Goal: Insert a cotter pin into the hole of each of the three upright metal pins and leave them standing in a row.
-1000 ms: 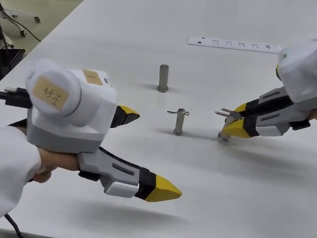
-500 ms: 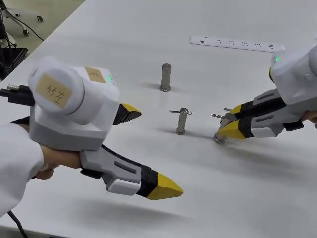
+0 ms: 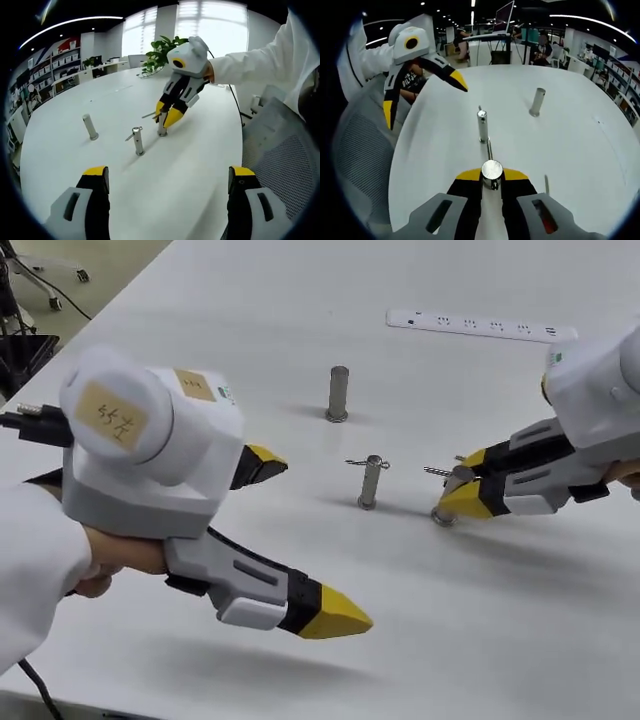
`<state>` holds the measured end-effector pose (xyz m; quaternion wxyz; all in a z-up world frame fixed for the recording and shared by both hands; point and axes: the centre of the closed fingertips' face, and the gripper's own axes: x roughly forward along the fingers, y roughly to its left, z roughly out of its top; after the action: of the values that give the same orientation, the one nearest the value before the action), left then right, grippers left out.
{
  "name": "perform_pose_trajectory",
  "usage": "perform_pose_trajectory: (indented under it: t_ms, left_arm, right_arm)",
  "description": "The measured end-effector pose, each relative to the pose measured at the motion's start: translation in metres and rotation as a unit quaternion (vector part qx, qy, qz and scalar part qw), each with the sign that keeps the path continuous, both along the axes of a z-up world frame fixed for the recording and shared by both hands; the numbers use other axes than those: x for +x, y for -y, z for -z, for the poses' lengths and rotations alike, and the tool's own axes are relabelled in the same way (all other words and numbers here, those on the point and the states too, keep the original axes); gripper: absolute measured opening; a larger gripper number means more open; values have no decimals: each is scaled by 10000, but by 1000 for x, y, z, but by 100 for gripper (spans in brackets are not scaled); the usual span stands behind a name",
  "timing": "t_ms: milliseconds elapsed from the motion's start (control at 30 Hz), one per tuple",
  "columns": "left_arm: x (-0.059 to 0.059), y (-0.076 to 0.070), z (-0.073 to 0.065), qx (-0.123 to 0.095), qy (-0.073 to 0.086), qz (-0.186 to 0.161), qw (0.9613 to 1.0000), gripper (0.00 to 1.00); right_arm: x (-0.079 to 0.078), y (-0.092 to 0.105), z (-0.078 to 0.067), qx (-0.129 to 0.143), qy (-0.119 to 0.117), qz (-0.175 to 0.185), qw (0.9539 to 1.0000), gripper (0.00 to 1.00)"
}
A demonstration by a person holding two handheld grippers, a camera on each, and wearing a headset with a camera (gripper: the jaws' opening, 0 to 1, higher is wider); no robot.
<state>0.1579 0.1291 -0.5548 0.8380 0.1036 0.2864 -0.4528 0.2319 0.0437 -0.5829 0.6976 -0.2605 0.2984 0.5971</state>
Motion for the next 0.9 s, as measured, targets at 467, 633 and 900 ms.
perform_pose_trajectory:
  t_ms: [467,633,900]
  left_arm:
    - [-3,11,-10,-220,11,21,9998,99]
    - [-1,8,-18,-375,57,-111,9992,99]
    - [-5,10,-23,-702,-12,-314,9970,97]
  right_arm:
    - [-1,5,-25,370,48,604,9975,33]
    - [-9,15,-38,608,78,938,9937,42]
    - [-36,27,-58,1206,35,1538,9807,52]
